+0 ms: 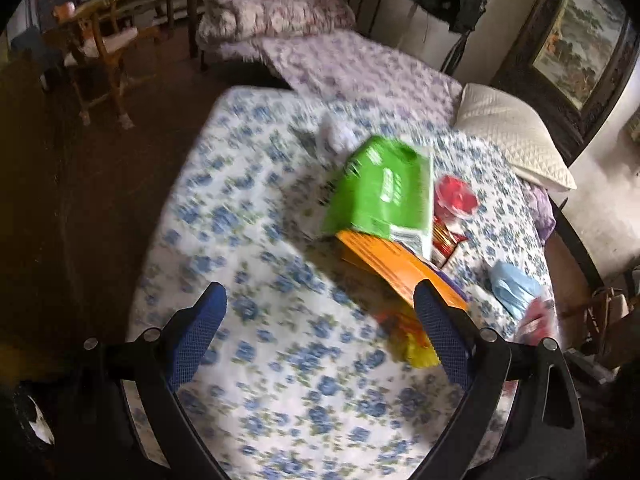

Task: Collect trash
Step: 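Grasp the orange box with the left tool while the right tool grasps the clear wrapper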

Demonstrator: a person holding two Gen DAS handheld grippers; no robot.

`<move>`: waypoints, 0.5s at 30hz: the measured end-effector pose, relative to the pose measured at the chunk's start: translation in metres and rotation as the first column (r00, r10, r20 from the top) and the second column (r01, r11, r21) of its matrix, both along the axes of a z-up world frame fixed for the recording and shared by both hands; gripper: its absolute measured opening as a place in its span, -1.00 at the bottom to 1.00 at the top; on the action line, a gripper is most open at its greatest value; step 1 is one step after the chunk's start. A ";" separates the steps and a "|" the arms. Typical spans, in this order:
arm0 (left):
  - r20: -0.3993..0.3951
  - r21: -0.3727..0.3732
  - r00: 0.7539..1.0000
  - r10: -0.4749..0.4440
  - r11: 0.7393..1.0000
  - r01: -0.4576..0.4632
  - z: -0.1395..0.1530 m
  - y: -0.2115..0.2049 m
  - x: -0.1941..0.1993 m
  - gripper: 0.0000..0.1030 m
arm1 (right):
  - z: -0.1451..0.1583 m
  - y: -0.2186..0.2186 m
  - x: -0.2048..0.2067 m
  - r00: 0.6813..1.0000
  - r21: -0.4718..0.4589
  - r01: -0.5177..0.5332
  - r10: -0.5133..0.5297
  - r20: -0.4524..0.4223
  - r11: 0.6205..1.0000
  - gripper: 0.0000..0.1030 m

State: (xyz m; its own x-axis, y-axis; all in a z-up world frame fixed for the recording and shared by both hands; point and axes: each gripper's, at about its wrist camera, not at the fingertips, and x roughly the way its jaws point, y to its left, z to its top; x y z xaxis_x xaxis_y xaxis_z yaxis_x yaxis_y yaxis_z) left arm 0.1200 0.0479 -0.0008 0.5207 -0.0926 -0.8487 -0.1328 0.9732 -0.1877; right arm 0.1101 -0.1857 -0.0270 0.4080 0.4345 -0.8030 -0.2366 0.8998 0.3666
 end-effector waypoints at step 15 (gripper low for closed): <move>-0.263 -0.230 0.962 0.069 0.964 -0.132 -0.038 -0.032 0.052 0.60 | 0.034 -0.034 -0.014 0.984 0.108 0.071 -0.088 0.158 0.992 0.47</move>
